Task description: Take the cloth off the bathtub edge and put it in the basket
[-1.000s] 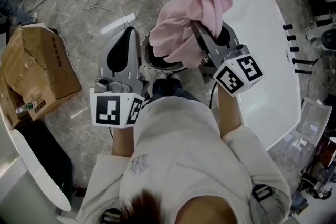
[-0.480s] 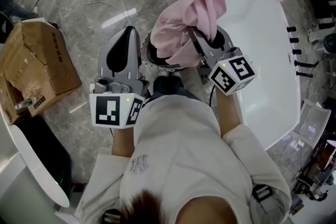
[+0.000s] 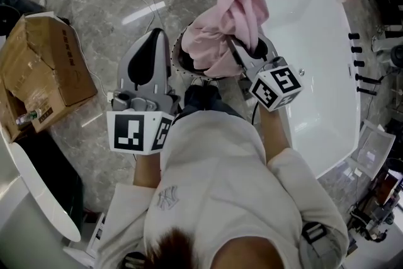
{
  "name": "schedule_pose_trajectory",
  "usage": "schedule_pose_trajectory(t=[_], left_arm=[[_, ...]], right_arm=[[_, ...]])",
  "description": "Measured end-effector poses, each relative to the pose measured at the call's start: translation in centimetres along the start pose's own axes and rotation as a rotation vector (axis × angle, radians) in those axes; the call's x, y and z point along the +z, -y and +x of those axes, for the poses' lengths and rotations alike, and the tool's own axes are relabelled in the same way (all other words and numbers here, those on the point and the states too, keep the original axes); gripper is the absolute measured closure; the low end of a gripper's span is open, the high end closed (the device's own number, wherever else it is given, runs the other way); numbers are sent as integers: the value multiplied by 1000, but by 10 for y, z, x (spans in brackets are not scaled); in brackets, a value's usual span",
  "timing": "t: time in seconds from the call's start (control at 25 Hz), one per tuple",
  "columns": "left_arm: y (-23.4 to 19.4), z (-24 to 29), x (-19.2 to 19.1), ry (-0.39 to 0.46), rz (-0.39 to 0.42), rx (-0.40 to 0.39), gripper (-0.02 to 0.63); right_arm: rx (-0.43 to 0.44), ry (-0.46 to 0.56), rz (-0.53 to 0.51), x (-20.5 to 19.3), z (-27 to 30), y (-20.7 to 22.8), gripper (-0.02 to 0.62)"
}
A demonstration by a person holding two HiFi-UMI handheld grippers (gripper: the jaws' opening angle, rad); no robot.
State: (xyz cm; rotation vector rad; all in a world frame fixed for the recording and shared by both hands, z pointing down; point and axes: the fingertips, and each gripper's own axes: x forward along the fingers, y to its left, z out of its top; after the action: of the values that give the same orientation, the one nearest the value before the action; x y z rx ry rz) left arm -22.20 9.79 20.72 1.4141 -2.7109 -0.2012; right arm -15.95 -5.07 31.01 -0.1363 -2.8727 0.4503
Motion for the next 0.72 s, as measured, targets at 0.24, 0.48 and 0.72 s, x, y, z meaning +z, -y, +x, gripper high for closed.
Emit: schedule_pose_trajectory(t=[0.24,0.48,0.72], left_arm=[[-3,0,-7,-20,0,12,558],[-5,0,-16,-51,7,15,558],[-10,-5,-20,-75,21,31,558]], right_arm=[[-7,-50,-3,-23,4,9,477],[-22,-84,11,-45,11,20,477],[-27,-121,-6,-66,20,26,477]])
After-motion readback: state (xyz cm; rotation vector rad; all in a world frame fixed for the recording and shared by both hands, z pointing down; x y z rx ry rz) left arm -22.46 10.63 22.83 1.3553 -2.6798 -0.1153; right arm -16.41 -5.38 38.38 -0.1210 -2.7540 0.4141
